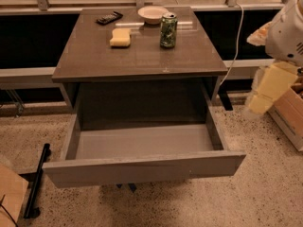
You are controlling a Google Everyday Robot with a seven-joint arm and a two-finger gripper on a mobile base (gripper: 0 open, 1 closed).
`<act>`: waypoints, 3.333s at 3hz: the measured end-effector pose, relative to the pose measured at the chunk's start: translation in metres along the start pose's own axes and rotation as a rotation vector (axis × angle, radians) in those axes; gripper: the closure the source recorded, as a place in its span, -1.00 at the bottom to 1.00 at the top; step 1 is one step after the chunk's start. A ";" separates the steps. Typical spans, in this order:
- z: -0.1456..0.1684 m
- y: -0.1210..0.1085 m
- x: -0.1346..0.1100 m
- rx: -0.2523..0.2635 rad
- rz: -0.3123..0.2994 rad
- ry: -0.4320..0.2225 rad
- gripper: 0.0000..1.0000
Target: Place green can into top drawer
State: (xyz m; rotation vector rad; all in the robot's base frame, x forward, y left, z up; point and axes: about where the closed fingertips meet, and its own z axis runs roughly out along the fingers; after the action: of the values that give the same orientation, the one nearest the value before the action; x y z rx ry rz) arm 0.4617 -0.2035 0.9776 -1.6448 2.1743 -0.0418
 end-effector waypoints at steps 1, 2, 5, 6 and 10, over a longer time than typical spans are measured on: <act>0.024 -0.045 -0.039 0.029 0.044 -0.186 -1.00; 0.037 -0.080 -0.066 0.029 0.055 -0.276 -1.00; 0.062 -0.135 -0.104 0.108 0.244 -0.489 -1.00; 0.081 -0.180 -0.117 0.134 0.376 -0.635 -1.00; 0.129 -0.270 -0.150 0.175 0.550 -0.809 -1.00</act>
Offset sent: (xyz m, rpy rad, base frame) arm 0.1528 0.0624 0.0156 0.3695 -0.1302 0.0245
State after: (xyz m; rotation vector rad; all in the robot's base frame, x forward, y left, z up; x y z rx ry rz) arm 0.7858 -0.1175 0.9774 -0.7178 1.8093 0.4870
